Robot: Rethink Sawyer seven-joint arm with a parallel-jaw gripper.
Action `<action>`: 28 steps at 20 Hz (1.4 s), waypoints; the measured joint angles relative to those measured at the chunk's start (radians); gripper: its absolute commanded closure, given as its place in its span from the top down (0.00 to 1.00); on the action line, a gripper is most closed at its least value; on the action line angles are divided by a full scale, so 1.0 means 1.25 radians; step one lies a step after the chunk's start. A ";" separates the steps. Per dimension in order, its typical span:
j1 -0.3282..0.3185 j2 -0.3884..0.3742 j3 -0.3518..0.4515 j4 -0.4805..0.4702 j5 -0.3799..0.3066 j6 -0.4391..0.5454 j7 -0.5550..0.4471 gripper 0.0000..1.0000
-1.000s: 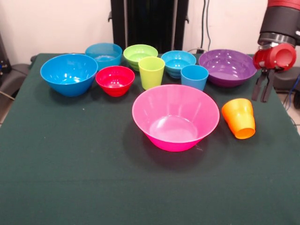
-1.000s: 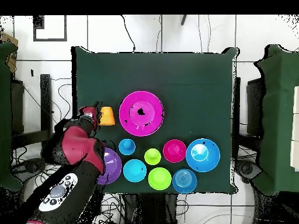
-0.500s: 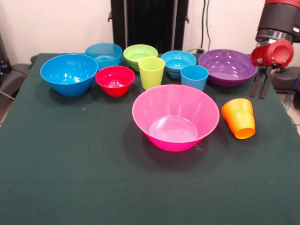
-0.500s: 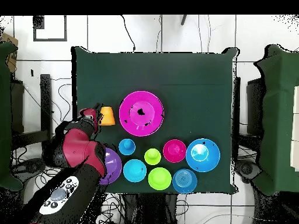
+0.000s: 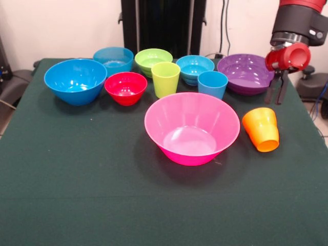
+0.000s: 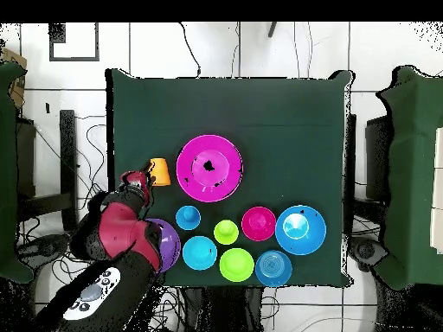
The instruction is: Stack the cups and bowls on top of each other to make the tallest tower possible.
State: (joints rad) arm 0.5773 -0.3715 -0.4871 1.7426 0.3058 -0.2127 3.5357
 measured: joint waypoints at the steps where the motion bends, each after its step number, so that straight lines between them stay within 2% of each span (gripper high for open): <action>1: 0.000 0.000 0.001 0.002 -0.001 -0.005 0.000 1.00; 8: 0.000 0.013 0.005 0.015 -0.006 -0.048 0.000 1.00; 17: 0.001 0.073 0.005 0.015 -0.006 -0.117 0.000 1.00; 28: 0.001 0.130 0.005 0.015 -0.005 -0.142 0.000 1.00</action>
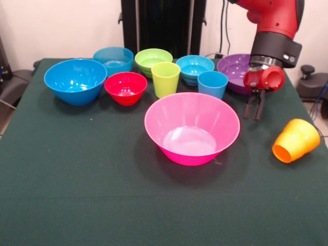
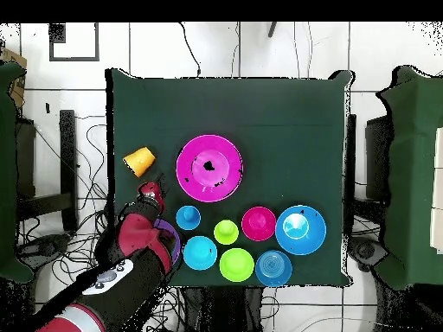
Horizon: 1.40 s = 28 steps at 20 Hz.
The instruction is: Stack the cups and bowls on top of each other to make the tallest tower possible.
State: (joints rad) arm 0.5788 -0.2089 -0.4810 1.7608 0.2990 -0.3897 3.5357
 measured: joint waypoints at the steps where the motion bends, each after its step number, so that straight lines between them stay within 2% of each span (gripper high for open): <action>1: 0.000 0.000 0.000 0.000 0.000 0.000 0.000 1.00; 10: 0.015 -0.029 -0.002 -0.002 0.018 0.024 0.000 1.00; 14: 0.045 -0.030 -0.013 -0.031 0.077 0.105 0.000 1.00; 18: 0.056 -0.031 -0.019 -0.064 0.101 0.183 0.000 1.00; 19: 0.058 -0.031 -0.026 -0.094 0.112 0.243 0.000 1.00; 22: 0.057 -0.025 -0.038 -0.132 0.120 0.307 0.000 1.00; 24: 0.057 -0.011 -0.058 -0.181 0.121 0.385 0.000 1.00; 27: 0.048 0.008 -0.083 -0.265 0.109 0.550 0.000 1.00; 28: 0.041 0.016 -0.092 -0.307 0.092 0.655 0.000 1.00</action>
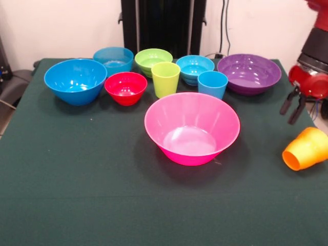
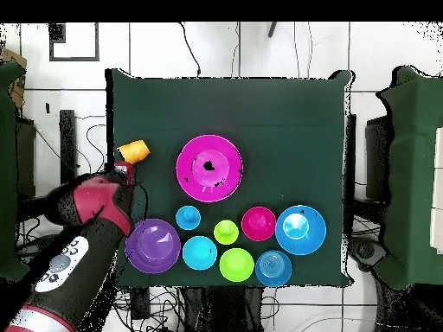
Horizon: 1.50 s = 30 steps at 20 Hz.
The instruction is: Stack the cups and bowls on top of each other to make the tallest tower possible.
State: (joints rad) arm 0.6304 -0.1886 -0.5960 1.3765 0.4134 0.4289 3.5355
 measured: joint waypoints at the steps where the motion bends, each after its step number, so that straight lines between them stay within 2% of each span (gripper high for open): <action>1: -0.005 0.005 -0.008 -0.032 -0.020 0.087 -0.001 1.00; 2: -0.009 0.009 -0.015 -0.060 -0.042 0.164 -0.004 1.00; 3: -0.010 0.011 -0.017 -0.071 -0.052 0.195 -0.006 1.00; 5: -0.020 0.020 -0.039 -0.153 -0.143 0.436 -0.040 1.00; 8: -0.022 0.021 -0.048 -0.190 -0.190 0.549 -0.065 1.00; 10: -0.020 0.018 -0.060 -0.239 -0.255 0.703 -0.113 1.00; 11: -0.018 0.013 -0.060 -0.246 -0.271 0.739 -0.128 1.00; 13: -0.013 0.003 -0.060 -0.243 -0.276 0.753 -0.136 1.00; 17: 0.006 -0.052 -0.056 -0.170 -0.249 0.666 -0.136 1.00; 22: 0.059 -0.132 -0.069 -0.025 -0.209 0.493 -0.133 1.00; 24: 0.085 -0.168 -0.070 0.057 -0.183 0.406 -0.133 1.00; 26: 0.093 -0.182 -0.066 0.105 -0.159 0.349 -0.133 1.00; 28: 0.092 -0.188 -0.056 0.153 -0.130 0.269 -0.133 1.00; 30: 0.090 -0.174 -0.043 0.213 -0.087 0.124 -0.129 1.00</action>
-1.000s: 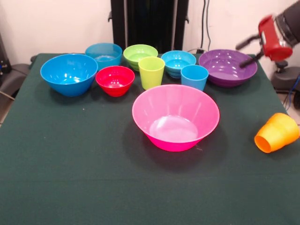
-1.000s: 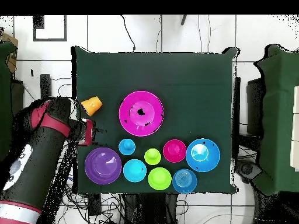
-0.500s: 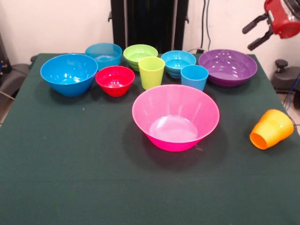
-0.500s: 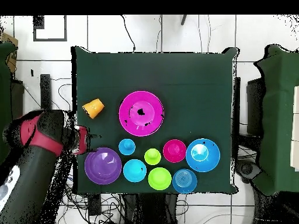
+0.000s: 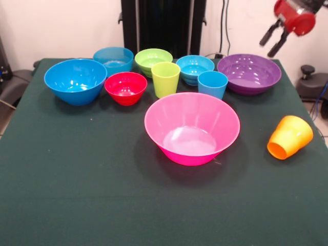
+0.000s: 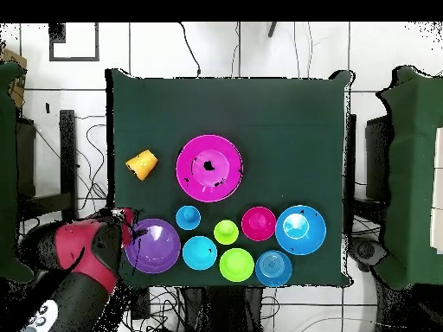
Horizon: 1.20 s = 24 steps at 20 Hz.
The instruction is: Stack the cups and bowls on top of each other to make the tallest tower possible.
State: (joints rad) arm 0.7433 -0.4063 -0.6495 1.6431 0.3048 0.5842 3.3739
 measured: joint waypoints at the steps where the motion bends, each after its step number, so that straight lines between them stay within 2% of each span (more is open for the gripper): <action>1: 0.003 0.018 0.002 0.022 0.023 -0.073 0.007 1.00; 6: 0.040 0.095 -0.005 0.059 0.117 -0.234 0.054 1.00; 8: 0.084 0.161 -0.011 0.067 0.201 -0.306 0.106 1.00; 10: 0.107 0.197 -0.011 0.068 0.247 -0.338 0.137 1.00; 13: 0.158 0.272 -0.008 0.068 0.364 -0.413 0.214 1.00; 17: 0.179 0.315 0.000 0.069 0.434 -0.458 0.258 1.00; 19: 0.181 0.320 0.000 0.077 0.471 -0.480 0.268 1.00; 24: 0.173 0.318 0.012 0.090 0.519 -0.496 0.268 1.00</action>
State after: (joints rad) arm 0.9598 -0.0092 -0.6344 1.7556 0.9538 -0.0364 3.7088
